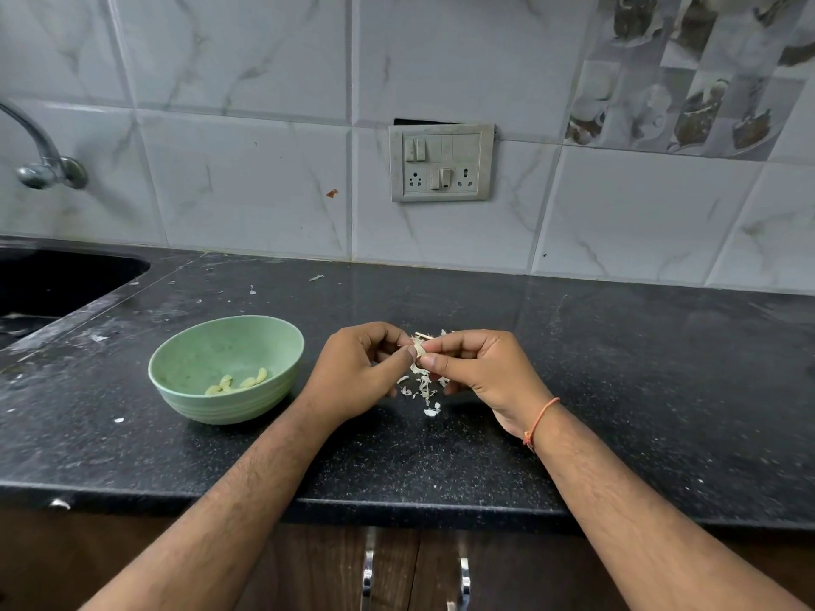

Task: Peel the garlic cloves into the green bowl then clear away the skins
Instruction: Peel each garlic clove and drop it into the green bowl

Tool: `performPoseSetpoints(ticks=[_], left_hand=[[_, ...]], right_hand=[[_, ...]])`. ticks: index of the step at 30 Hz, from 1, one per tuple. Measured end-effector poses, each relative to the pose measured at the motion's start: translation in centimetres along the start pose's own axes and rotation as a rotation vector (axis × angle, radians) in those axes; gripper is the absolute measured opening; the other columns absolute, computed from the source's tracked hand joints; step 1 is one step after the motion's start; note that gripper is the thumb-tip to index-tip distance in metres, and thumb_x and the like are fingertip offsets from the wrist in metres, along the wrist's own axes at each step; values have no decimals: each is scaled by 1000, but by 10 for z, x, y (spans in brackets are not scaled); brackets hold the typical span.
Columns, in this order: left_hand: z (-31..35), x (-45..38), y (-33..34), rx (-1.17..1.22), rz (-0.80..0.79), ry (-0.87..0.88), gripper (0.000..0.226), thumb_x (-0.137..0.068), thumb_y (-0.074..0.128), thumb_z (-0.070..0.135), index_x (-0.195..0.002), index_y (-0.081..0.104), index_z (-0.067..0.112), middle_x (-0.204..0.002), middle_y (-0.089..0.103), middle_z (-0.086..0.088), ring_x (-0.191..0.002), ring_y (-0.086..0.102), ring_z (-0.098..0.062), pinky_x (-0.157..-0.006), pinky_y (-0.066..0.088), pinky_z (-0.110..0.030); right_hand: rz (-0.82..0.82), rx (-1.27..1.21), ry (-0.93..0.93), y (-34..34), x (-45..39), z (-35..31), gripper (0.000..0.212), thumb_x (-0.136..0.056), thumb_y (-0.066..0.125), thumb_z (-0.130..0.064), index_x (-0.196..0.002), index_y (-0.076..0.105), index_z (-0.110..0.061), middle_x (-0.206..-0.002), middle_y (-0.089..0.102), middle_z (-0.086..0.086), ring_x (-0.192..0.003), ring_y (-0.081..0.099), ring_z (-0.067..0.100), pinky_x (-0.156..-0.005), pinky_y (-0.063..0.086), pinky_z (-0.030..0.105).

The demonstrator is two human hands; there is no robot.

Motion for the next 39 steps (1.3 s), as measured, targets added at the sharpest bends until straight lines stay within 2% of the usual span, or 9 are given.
performPoseSetpoints(ticks=[5, 8, 10, 18, 23, 28, 32, 36, 39], left_hand=[[1, 1, 4, -3, -57, -1, 7, -95, 73, 26, -91, 74, 20, -75, 71, -2, -60, 66, -19, -63, 63, -60], [4, 2, 6, -34, -83, 16, 14, -90, 68, 36, -91, 72, 22, -77, 72, -5, -62, 69, -21, -65, 62, -61], [5, 2, 7, -50, -92, 26, 12, -90, 67, 34, -91, 72, 22, -78, 73, -6, -65, 70, -21, -66, 62, -60], [8, 3, 7, -84, -77, 54, 6, -89, 66, 23, -87, 70, 19, -78, 71, 0, -69, 67, -25, -69, 63, -57], [15, 7, 7, -167, -62, 80, 5, -80, 63, 23, -78, 68, 25, -76, 73, 9, -71, 67, -2, -74, 58, -32], [15, 7, 8, -185, -75, 103, 5, -84, 68, 20, -80, 69, 23, -79, 74, 10, -72, 68, 1, -70, 50, -24], [14, 5, 5, -161, -42, 110, 3, -83, 66, 25, -80, 68, 26, -83, 73, 10, -73, 69, -4, -76, 58, -34], [9, 3, 2, -125, -11, 75, 3, -83, 67, 27, -85, 69, 28, -83, 73, 7, -75, 70, -22, -74, 62, -52], [8, 3, 1, -90, 3, 56, 8, -85, 66, 29, -90, 71, 27, -83, 73, 2, -79, 70, -32, -73, 62, -57]], right_hand=[[14, 7, -5, 2, -1, 2, 14, -83, 88, -7, -95, 85, -13, -86, 81, 10, -78, 73, 16, -74, 61, 36], [38, 35, -57, 2, -2, 0, 15, -83, 87, -6, -95, 85, -14, -86, 81, 7, -78, 73, 11, -76, 63, 28], [56, 37, -78, 1, -3, 0, 15, -83, 88, -6, -96, 85, -13, -86, 81, 7, -78, 73, 11, -75, 61, 25], [72, -53, 6, 0, -5, 7, 11, -87, 86, -8, -98, 84, -11, -92, 81, 10, -83, 75, 18, -77, 62, 34], [64, -91, 71, -1, -6, 10, 11, -90, 82, -9, -101, 82, -6, -89, 78, 10, -83, 71, 21, -74, 63, 38], [21, -69, 104, 3, -4, 10, 13, -88, 84, -7, -101, 83, -10, -89, 80, 8, -80, 73, 19, -74, 64, 37], [-16, -2, 40, 3, -3, 6, 16, -89, 84, -10, -105, 83, -13, -100, 81, 10, -90, 76, 18, -81, 64, 44], [-55, 103, -54, 5, -3, 3, 23, -88, 85, -11, -111, 81, -13, -103, 82, 5, -90, 75, 14, -74, 61, 29], [-31, 162, -71, 4, -5, 6, 24, -84, 90, -14, -106, 82, -16, -96, 81, 2, -86, 72, 15, -80, 65, 40]])
Point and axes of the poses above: each hand's wrist, its own x-axis away from the middle knuckle, its own y-axis out of the palm, z = x × y, the point moved 5 cm from there along -x, towards the middle knuckle
